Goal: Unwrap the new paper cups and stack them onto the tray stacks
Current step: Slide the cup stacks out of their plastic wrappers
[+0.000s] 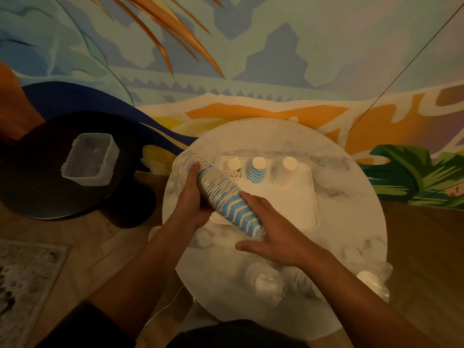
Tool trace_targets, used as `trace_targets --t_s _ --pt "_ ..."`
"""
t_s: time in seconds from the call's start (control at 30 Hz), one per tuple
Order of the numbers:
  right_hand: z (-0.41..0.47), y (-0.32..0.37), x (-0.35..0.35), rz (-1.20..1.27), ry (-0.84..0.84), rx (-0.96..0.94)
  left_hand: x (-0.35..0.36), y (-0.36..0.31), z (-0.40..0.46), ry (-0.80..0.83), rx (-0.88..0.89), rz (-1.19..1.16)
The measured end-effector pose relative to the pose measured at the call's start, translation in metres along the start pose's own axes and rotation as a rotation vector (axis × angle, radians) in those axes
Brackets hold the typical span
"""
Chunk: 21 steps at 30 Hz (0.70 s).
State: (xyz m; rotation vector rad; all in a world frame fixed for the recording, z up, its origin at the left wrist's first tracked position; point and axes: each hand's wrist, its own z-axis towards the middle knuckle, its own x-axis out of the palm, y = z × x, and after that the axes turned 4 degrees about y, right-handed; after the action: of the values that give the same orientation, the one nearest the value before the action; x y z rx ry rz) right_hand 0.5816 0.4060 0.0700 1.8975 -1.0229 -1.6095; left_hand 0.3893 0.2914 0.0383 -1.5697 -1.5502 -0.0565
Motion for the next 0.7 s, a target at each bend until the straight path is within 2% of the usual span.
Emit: trace_targets --t_s 0.1,0.2,0.33,0.5,0.7 --pt "-0.002 -0.007 -0.002 0.049 0.094 -0.042 0.001 0.001 0.003 0.026 -0.024 0.011" --pt "0.000 -0.012 -0.009 0.058 0.071 -0.046 0.001 0.005 0.002 0.059 -0.036 0.033" --pt "0.006 -0.014 -0.012 0.016 -0.045 -0.049 0.000 0.003 0.004 0.083 -0.056 0.075" --pt "0.010 -0.022 -0.011 0.015 -0.275 -0.070 -0.002 -0.001 0.012 0.092 -0.070 0.098" --pt "0.015 -0.021 0.001 0.043 -0.430 -0.094 0.010 0.000 0.010 0.099 -0.080 0.090"
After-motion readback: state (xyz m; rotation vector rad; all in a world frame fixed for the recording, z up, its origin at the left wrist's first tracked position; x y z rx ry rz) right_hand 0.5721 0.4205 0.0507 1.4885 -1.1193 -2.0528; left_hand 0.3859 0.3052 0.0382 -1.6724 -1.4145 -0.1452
